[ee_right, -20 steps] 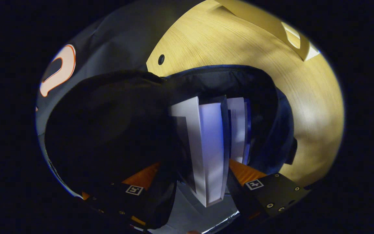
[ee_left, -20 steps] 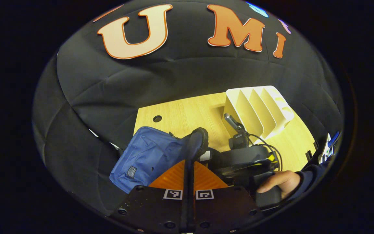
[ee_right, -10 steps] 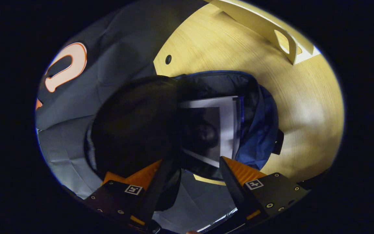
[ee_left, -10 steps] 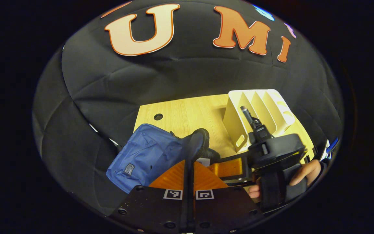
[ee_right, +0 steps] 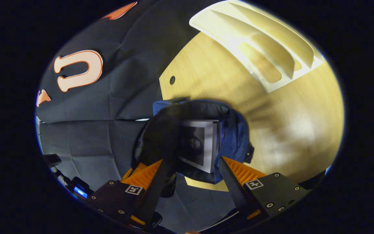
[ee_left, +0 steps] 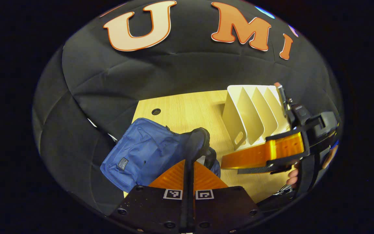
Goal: Open the schoolbag, grab two books from the bookshelf and put them into the schoolbag.
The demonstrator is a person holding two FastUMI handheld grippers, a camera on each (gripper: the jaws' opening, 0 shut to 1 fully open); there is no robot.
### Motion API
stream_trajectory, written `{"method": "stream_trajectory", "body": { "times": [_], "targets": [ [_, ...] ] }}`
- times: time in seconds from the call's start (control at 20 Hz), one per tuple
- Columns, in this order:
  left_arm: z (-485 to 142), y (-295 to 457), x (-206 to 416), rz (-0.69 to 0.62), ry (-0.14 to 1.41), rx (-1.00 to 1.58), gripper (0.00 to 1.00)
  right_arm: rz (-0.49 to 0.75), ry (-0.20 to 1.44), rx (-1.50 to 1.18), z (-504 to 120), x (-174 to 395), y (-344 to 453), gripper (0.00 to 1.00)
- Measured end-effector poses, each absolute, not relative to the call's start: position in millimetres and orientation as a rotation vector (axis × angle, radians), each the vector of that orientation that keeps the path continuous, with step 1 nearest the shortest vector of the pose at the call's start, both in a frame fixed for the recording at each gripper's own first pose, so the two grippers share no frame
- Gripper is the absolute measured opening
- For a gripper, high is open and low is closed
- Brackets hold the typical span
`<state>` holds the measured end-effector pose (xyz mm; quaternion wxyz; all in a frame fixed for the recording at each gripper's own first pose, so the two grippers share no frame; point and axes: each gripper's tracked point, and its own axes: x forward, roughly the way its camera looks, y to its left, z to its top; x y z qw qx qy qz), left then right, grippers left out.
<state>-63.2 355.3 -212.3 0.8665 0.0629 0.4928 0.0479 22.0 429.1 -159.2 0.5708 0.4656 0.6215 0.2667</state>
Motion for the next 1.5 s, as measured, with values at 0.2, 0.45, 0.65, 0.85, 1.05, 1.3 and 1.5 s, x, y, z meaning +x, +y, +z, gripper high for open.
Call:
{"method": "stream_trajectory", "body": {
  "times": [0.2, 0.45, 0.65, 0.85, 1.05, 1.3, 1.5],
  "targets": [
    [-228, 337, -67, 0.116, 1.066, 0.175, 0.02, 0.574, 1.407, 1.052, -175, 31, 393, 0.97],
    [-241, 291, -70, 0.08, 1.091, 0.122, 0.22, 0.538, 1.358, 1.026, -183, 40, 345, 0.96],
    [-239, 243, -56, 0.04, 1.062, 0.076, 0.71, 0.518, 1.292, 1.039, -177, 51, 308, 0.96],
    [-229, 209, -37, 0.034, 0.994, 0.077, 1.0, 0.475, 1.185, 0.966, -181, 68, 261, 0.96],
    [-211, 187, -14, 0.06, 0.902, 0.096, 1.0, 0.422, 1.075, 0.856, -185, 87, 218, 0.96],
    [-181, 167, 9, 0.084, 0.749, 0.057, 1.0, 0.385, 0.957, 0.75, -182, 107, 187, 0.97],
    [-149, 149, 30, 0.095, 0.596, 0.036, 0.99, 0.366, 0.798, 0.657, -161, 130, 156, 0.97]
  ]
}}
